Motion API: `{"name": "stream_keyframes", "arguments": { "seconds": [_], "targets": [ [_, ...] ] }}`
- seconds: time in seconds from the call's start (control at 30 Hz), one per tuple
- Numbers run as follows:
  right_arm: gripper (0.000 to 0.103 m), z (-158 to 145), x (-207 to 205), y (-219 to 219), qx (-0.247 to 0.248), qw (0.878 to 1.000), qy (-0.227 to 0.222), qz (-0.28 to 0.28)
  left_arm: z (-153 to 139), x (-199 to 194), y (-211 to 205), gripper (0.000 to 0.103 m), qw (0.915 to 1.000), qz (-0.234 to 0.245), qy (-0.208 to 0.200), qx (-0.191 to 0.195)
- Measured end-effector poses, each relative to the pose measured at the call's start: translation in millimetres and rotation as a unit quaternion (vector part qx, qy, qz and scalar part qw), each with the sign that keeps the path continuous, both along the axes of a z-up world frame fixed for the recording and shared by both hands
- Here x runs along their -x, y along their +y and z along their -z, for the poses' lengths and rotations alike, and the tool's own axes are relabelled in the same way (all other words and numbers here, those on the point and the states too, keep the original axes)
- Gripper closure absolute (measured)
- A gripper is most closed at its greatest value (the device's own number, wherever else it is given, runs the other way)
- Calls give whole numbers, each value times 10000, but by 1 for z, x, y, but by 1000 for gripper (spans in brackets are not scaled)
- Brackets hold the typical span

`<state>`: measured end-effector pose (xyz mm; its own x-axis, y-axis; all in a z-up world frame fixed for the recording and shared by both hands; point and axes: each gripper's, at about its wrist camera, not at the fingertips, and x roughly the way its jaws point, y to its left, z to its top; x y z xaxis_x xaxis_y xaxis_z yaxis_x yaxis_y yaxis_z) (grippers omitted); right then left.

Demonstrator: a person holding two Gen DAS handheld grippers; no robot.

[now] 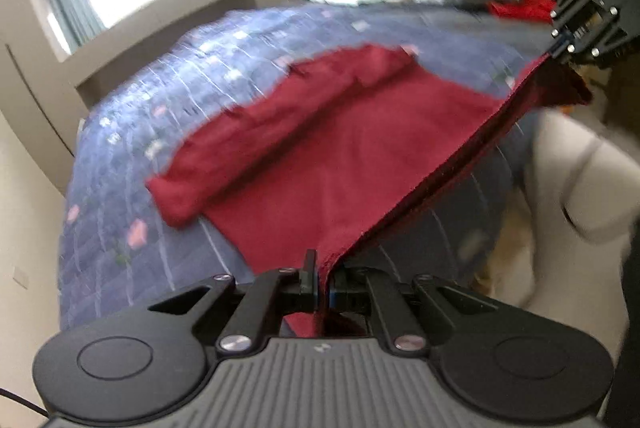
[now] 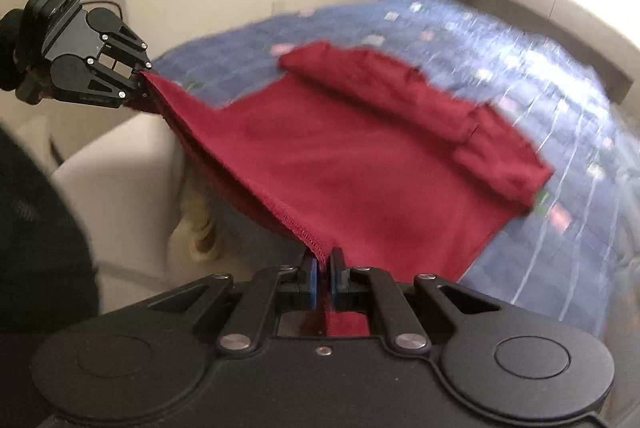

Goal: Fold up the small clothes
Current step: 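Lift the hem with both grippers and fold it toward the collar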

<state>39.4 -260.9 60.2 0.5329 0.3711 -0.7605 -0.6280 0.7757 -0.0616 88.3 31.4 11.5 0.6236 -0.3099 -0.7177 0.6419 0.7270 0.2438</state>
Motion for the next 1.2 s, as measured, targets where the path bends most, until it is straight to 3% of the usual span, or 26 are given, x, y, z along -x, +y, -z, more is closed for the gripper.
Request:
{"name": "stream_keyframes", "arguments": {
  "seconds": [0.27,0.47,0.77,0.93,1.1,1.2],
  "targets": [
    [96,-67,-110,2,716,9926,-983,46,-68,-106,-22,98,9984,-346,-420,134],
    [95,-71,-203,-3,940,9891,-1120,165,-65,-209,-40,98,9981,-573,-212,42],
    [95,-5,-335,-6,839,9939,-643,318,17,-345,-41,98,9914,-1076,741,-94],
    [95,44,-386,-12,661,9966,-259,415,54,-392,-38,97,9867,-1130,1167,79],
    [93,82,-413,-21,495,9974,-94,511,80,-419,-37,96,9834,-1093,1424,274],
    [77,97,-419,-29,408,9970,-90,647,90,-426,-34,86,9816,-1100,1518,364]
  ]
}}
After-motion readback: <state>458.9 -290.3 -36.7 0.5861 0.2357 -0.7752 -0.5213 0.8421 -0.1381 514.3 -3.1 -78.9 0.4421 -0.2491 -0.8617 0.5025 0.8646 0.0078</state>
